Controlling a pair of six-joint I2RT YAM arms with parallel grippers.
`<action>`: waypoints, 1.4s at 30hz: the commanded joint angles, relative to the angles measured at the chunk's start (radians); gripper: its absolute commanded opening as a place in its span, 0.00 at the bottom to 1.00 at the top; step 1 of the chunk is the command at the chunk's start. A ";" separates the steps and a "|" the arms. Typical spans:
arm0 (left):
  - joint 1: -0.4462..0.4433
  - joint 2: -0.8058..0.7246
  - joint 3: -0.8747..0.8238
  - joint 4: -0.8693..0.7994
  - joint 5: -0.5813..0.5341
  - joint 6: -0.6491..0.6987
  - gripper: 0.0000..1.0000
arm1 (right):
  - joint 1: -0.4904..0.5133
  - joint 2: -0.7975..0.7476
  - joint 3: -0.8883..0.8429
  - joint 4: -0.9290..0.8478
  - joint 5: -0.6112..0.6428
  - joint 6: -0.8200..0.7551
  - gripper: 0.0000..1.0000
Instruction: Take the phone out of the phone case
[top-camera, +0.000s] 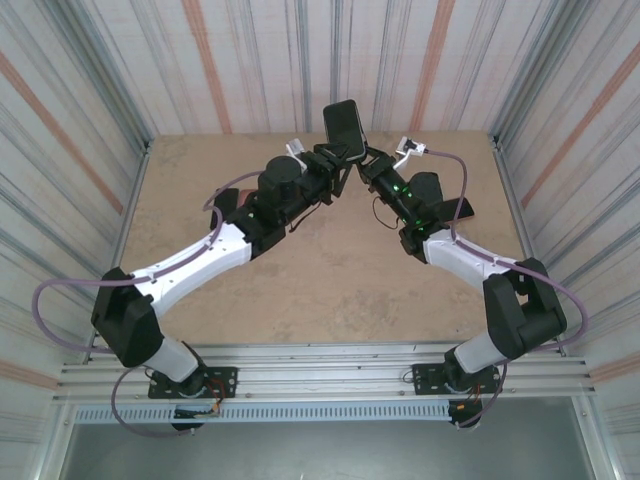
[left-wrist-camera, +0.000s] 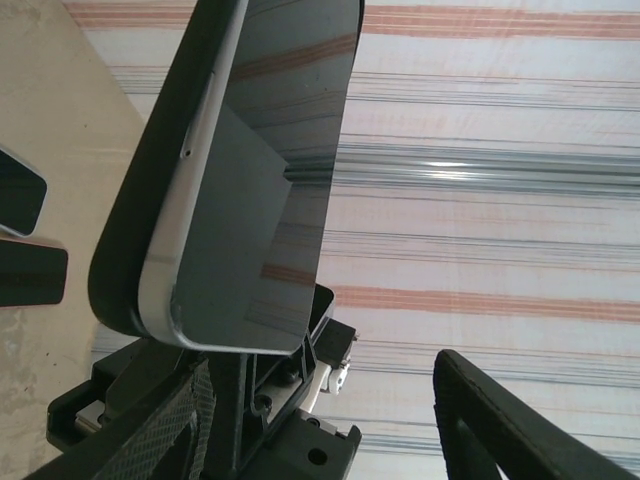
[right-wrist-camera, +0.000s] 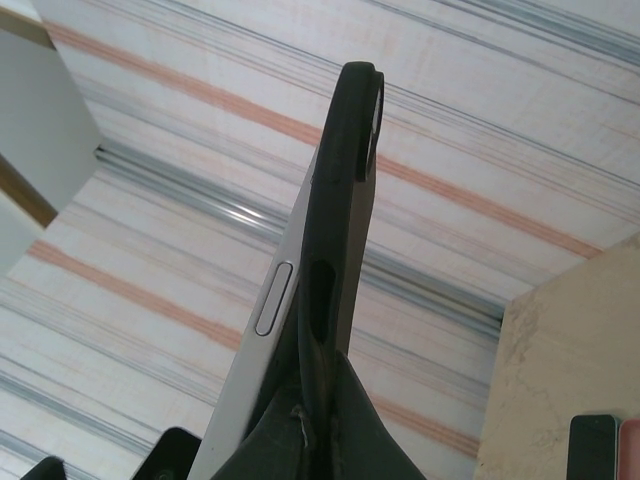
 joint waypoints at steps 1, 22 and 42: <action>-0.004 0.018 0.011 0.052 -0.040 -0.019 0.59 | 0.011 -0.008 0.000 0.113 -0.002 -0.026 0.00; 0.009 0.069 0.054 0.131 -0.099 -0.029 0.41 | 0.035 -0.016 -0.051 0.185 -0.006 -0.097 0.00; 0.011 0.070 0.073 0.146 -0.084 0.008 0.07 | 0.045 -0.039 -0.031 -0.075 0.055 -0.109 0.00</action>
